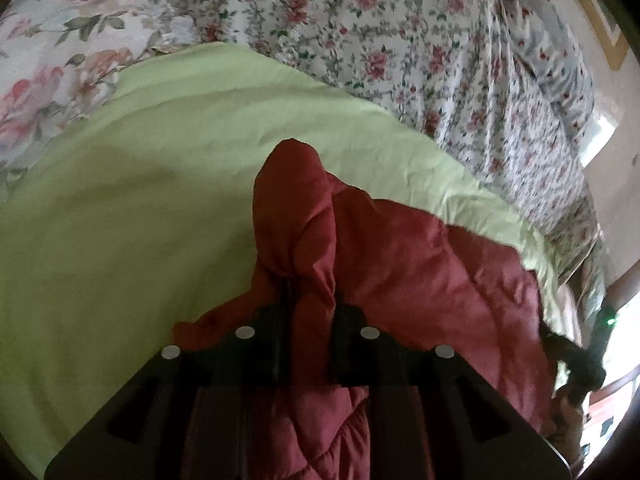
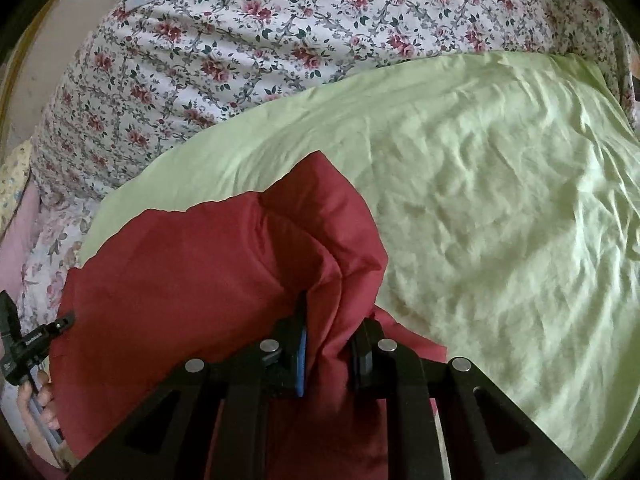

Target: Fold large clothes

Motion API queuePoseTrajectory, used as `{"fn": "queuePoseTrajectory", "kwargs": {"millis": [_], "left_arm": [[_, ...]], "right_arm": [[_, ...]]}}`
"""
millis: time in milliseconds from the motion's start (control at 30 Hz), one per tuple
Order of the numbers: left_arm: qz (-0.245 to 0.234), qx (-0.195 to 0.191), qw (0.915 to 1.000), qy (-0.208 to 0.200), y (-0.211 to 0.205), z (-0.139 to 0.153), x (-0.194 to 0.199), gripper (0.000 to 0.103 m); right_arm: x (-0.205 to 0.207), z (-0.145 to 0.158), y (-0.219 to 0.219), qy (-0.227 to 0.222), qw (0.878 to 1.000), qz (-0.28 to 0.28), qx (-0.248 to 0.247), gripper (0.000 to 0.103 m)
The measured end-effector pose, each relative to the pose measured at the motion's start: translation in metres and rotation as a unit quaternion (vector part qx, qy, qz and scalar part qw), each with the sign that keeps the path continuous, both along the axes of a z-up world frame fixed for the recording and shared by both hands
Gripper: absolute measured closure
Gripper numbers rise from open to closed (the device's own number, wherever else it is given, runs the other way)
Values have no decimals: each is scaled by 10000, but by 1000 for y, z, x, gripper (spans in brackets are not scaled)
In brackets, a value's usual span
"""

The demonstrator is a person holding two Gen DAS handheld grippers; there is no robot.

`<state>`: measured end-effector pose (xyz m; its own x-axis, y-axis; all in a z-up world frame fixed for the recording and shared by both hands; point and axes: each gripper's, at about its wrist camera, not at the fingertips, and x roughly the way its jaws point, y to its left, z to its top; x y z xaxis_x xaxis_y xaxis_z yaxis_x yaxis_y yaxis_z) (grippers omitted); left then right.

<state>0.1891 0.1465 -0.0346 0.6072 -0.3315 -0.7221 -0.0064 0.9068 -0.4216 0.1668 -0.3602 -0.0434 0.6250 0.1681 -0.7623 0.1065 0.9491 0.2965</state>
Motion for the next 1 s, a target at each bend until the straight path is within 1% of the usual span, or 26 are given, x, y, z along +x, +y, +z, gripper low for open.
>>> {"fn": "queuePoseTrajectory", "kwargs": {"millis": [67,167,233,333,467,500,567,600,700,767,800,867,967,1000], "left_arm": [[35,-25,10000,-65,3,7,-11,88],[80,101,9997,-219,2,17,-28,88],[113,216,9992,-303,1,22,-39,82],[156,305,9984,-441,2,30,-59,82],[146,270,9979,-567,1,39,-84,81],[103,236,9979,-587,-1,40,-89,81],[-154,12,9981,-593,-7,41,-104,81],[-209,1,9980,-595,-10,40,-109,81],[-596,-14,9970,-496,-32,33,-127,81],[-862,-31,9956,-374,-48,22,-134,81],[-944,18,9950,-336,-55,17,-137,81],[-958,263,9946,-315,-67,8,-139,81],[-919,260,9950,-303,-69,-1,-136,82],[-910,235,9952,-284,-69,-4,-136,82]], "right_arm": [[0,0,1,3,10000,-8,-2,87],[0,0,1,-2,10000,-2,-23,87],[-1,0,1,-11,10000,-5,-51,86],[-3,-1,1,-24,10000,-23,-40,86],[-2,0,1,-29,10000,-31,-64,86],[-2,0,1,-31,10000,-34,-72,86],[-2,1,1,-32,9999,-45,-84,86],[-2,1,1,-37,9999,-53,-85,86],[-2,1,1,-35,9999,-65,-89,85],[-2,2,0,-36,9999,-73,-60,83],[-3,4,-2,-56,9999,-81,-16,78],[-7,7,-3,-83,9999,-100,36,76],[-21,18,-3,-191,9997,-121,-47,65],[-27,23,-3,-254,9996,-113,-76,54]]}}
